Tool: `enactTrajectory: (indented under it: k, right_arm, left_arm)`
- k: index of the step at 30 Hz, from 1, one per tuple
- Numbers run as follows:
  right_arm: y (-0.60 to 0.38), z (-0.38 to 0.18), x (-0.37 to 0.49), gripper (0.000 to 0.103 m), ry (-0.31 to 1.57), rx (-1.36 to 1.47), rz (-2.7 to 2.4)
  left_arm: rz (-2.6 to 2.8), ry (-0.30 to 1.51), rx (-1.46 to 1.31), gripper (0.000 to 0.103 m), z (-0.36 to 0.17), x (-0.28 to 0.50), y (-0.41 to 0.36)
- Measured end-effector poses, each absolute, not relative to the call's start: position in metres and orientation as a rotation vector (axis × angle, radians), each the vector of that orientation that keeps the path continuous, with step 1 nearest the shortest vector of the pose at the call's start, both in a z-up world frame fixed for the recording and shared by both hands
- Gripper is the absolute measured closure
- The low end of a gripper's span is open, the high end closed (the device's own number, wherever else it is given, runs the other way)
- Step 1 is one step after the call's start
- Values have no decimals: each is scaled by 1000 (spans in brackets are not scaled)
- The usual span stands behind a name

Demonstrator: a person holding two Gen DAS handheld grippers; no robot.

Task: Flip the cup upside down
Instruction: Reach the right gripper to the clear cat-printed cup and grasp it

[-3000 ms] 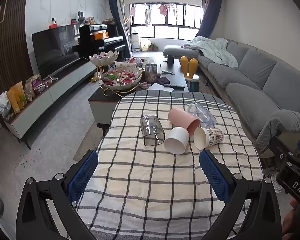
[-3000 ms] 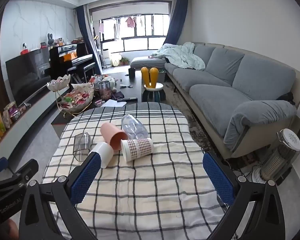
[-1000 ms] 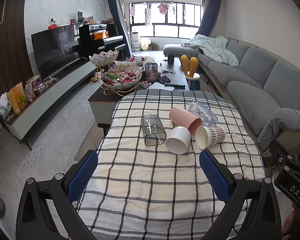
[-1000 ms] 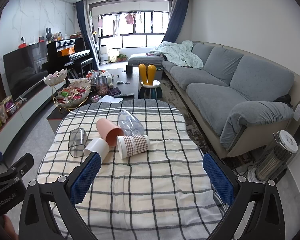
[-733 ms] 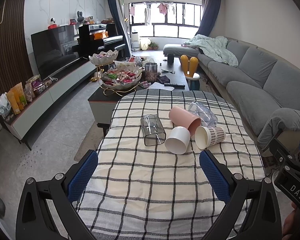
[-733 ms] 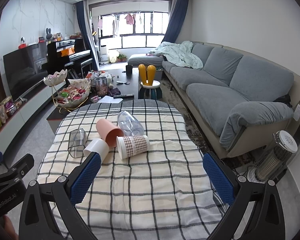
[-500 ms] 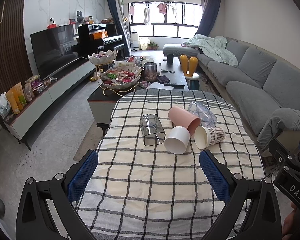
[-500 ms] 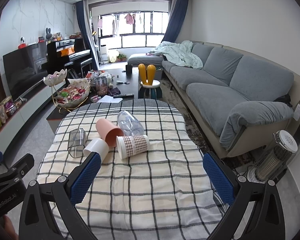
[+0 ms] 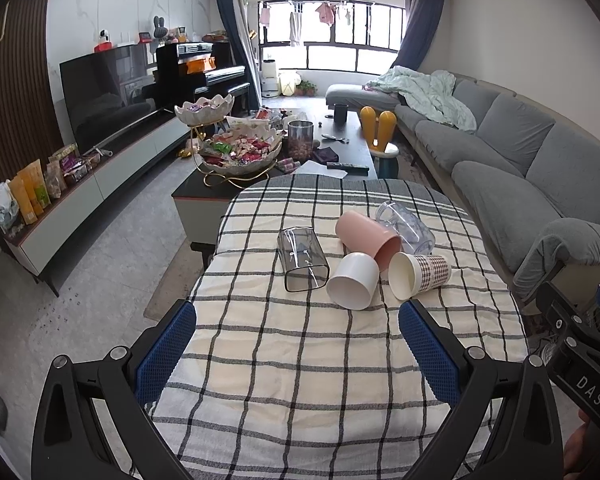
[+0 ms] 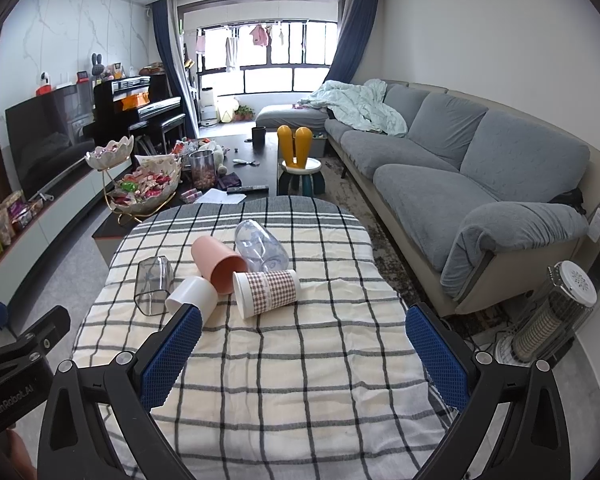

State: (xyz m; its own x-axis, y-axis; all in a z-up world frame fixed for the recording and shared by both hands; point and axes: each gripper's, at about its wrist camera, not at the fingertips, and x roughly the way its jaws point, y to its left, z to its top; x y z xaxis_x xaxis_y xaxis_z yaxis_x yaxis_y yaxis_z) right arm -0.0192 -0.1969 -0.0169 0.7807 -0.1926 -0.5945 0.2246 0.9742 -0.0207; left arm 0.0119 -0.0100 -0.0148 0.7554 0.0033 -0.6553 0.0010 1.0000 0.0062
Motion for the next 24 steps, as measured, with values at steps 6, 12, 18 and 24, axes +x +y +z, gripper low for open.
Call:
enactTrajectory:
  k: [6, 12, 18, 24]
  right_arm:
    - [-199, -21, 1, 1, 655, 49, -224]
    - [-202, -22, 27, 1, 667, 39, -207]
    - [-207, -26, 70, 1, 699, 22, -163]
    - [-213, -33, 122, 1, 750, -19, -106]
  left_arm:
    - [10, 723, -2, 0, -16, 30, -8]
    - [33, 723, -11, 0, -16, 52, -10]
    - [70, 728, -20, 0, -19, 82, -12]
    - [127, 740, -31, 0, -24, 114, -20]
